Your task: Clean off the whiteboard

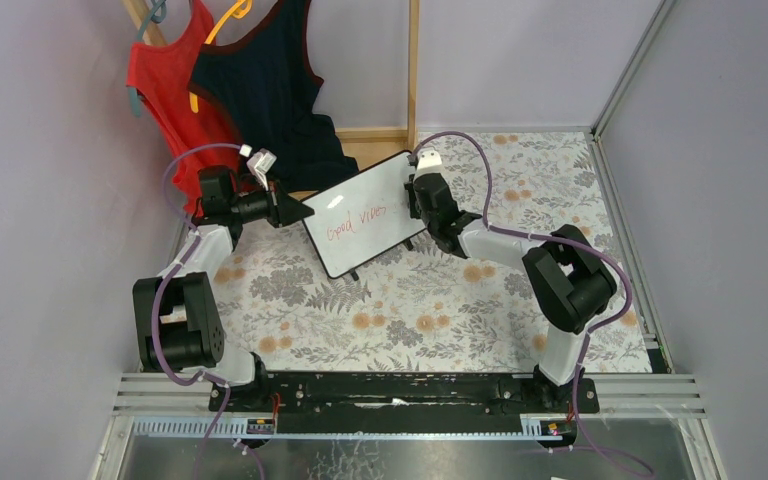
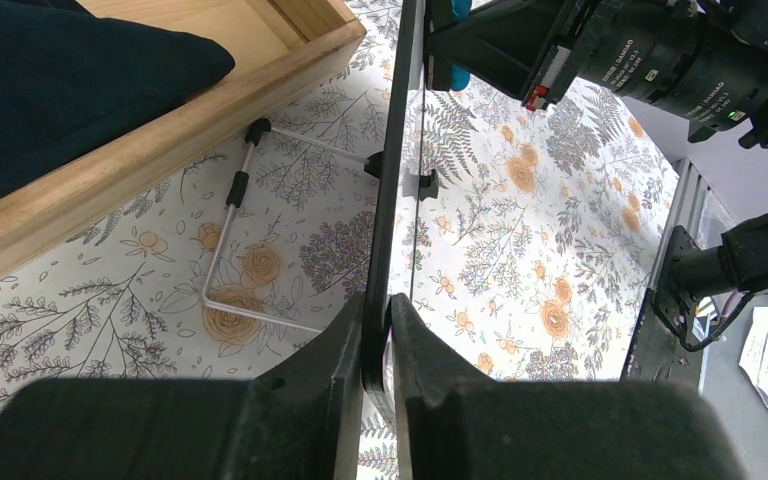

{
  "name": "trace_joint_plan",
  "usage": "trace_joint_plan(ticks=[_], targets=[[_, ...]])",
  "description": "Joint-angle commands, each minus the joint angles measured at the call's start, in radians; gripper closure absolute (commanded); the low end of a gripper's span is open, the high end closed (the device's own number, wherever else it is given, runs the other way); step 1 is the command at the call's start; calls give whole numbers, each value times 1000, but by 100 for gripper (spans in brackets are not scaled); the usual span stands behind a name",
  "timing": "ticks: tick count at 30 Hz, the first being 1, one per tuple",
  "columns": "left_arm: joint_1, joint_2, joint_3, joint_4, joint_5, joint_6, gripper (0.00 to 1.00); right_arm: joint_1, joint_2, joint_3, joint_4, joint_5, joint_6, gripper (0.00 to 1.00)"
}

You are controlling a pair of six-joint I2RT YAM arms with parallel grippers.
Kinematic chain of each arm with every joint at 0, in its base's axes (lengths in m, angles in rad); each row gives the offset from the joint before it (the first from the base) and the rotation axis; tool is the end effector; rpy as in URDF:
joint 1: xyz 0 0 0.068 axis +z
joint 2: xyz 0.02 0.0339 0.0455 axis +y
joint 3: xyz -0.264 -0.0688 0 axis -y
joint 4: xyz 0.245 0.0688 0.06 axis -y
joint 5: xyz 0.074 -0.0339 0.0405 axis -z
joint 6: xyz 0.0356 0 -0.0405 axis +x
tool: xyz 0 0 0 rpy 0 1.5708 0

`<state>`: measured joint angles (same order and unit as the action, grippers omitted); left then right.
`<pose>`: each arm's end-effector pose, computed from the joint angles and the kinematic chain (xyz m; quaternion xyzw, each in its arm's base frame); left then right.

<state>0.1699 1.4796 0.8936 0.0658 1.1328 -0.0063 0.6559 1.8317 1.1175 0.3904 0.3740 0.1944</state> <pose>0.3116 0.0207 0.2466 0.2038 0.7509 -0.4281 0.4597 0.3361 0.2422 0.2193 -0.0768 0.8014 0.0991 0.5849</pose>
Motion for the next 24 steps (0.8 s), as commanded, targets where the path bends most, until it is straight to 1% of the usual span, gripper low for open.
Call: trace_joint_plan(ticks=[1, 15, 24], targets=[[4, -24, 11, -12, -10, 24, 89, -1, -35, -13, 36, -22, 18, 100], [3, -24, 9, -12, -4, 21, 89, 133, -21, 24, 64, -29, 63, 100], [2, -22, 10, -11, -4, 18, 89, 188, -23, 42, 96, -66, 97, 100]])
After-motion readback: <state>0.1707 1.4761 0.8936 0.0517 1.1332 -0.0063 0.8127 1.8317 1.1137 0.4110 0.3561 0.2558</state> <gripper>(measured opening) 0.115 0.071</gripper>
